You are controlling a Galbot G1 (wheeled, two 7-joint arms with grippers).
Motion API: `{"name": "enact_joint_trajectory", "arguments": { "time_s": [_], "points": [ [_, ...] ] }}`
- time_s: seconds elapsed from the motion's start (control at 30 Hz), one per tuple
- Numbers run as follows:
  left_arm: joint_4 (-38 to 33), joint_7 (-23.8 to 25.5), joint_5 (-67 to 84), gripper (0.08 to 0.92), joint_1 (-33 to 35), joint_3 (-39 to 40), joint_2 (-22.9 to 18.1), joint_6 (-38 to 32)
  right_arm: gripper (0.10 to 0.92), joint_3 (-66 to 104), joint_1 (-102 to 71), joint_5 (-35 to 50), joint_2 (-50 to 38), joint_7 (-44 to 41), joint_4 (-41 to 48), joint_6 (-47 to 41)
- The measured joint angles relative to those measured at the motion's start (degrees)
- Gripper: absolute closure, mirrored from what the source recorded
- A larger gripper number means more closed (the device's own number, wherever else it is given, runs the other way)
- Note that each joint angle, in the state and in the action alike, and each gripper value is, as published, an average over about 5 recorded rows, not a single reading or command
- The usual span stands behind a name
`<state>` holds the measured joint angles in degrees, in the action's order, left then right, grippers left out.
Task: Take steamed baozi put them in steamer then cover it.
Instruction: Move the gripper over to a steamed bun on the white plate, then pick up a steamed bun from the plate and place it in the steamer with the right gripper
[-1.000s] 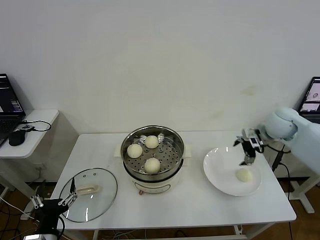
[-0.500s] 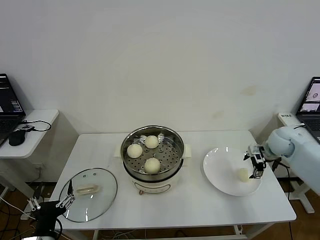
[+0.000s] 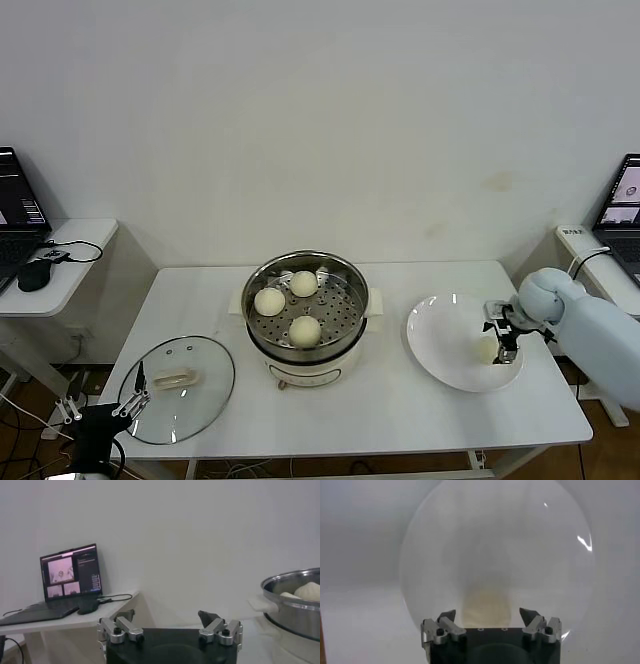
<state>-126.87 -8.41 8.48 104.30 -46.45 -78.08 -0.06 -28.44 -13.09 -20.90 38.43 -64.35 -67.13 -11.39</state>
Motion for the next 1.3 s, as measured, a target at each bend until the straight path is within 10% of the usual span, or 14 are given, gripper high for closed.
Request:
{"name": "enact_joint_trajectory", "arguments": {
  "time_s": [1.3],
  "points": [
    [-0.8, 0.0, 0.1, 0.177, -0.3, 0.5, 0.3, 0.1, 0.431, -12.7, 17.8, 10.8, -2.1, -0.1, -7.4, -5.9]
  ]
}}
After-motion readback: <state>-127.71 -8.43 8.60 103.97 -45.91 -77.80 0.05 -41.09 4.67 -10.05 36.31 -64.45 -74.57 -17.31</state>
